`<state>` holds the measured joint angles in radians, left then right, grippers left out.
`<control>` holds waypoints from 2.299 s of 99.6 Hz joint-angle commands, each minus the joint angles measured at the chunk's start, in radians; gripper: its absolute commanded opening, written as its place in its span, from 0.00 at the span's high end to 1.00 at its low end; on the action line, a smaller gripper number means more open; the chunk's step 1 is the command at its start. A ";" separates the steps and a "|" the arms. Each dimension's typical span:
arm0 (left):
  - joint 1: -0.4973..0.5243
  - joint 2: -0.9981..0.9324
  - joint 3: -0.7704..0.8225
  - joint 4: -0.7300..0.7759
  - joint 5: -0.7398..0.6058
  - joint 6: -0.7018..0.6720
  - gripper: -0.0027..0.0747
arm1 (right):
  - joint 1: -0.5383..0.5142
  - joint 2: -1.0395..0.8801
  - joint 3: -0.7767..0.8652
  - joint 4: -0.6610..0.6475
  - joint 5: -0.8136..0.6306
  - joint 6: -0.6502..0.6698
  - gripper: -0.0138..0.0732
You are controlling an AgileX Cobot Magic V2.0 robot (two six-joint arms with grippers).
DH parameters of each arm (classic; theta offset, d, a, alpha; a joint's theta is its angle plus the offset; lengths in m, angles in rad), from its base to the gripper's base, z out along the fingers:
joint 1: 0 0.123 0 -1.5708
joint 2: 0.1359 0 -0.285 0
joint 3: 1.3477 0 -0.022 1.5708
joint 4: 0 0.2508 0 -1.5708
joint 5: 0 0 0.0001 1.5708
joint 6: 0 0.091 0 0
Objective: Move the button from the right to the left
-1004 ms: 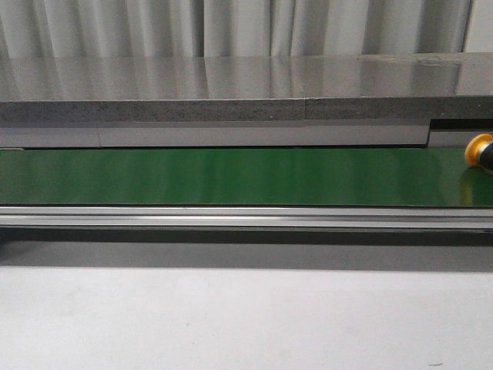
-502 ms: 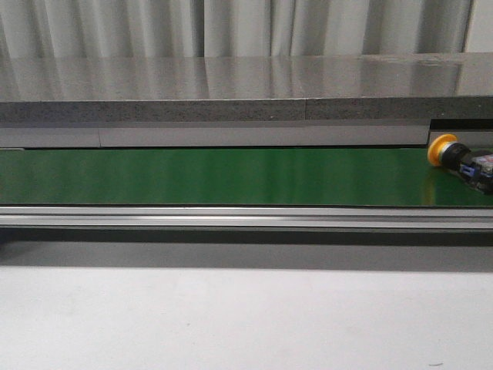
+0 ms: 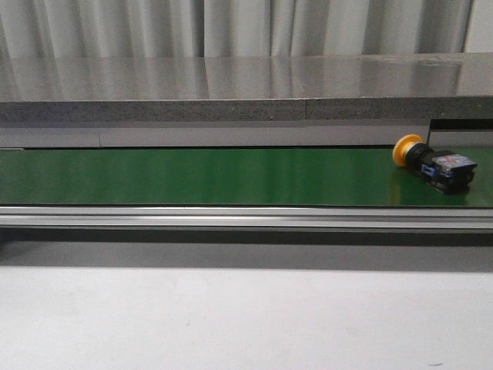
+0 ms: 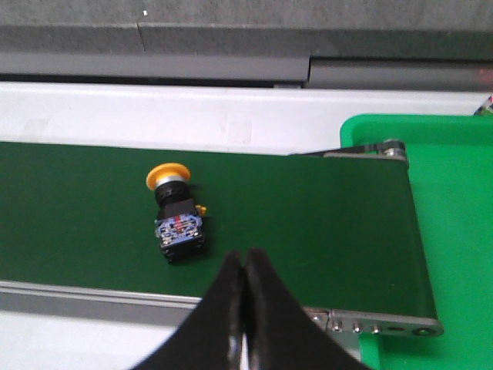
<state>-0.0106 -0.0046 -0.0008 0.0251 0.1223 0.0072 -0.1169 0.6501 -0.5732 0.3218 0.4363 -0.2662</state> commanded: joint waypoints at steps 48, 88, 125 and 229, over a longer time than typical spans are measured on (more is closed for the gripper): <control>-0.001 -0.032 -0.027 -0.077 -0.060 -0.007 0.99 | 0.038 -0.377 0.203 -0.032 -0.242 -0.013 0.92; -0.001 0.044 -0.177 -0.077 0.002 -0.007 0.99 | 0.038 -0.447 0.225 -0.048 -0.262 -0.013 0.92; -0.001 0.290 -0.404 -0.077 0.300 -0.007 0.96 | 0.038 -0.447 0.225 -0.048 -0.264 -0.013 0.92; -0.194 1.226 -1.136 -0.123 0.570 -0.043 0.26 | 0.038 -0.447 0.225 -0.048 -0.264 -0.013 0.92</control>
<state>-0.1682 1.1705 -1.0469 -0.0789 0.7247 0.0086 -0.0813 0.1955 -0.3213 0.2776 0.2583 -0.2699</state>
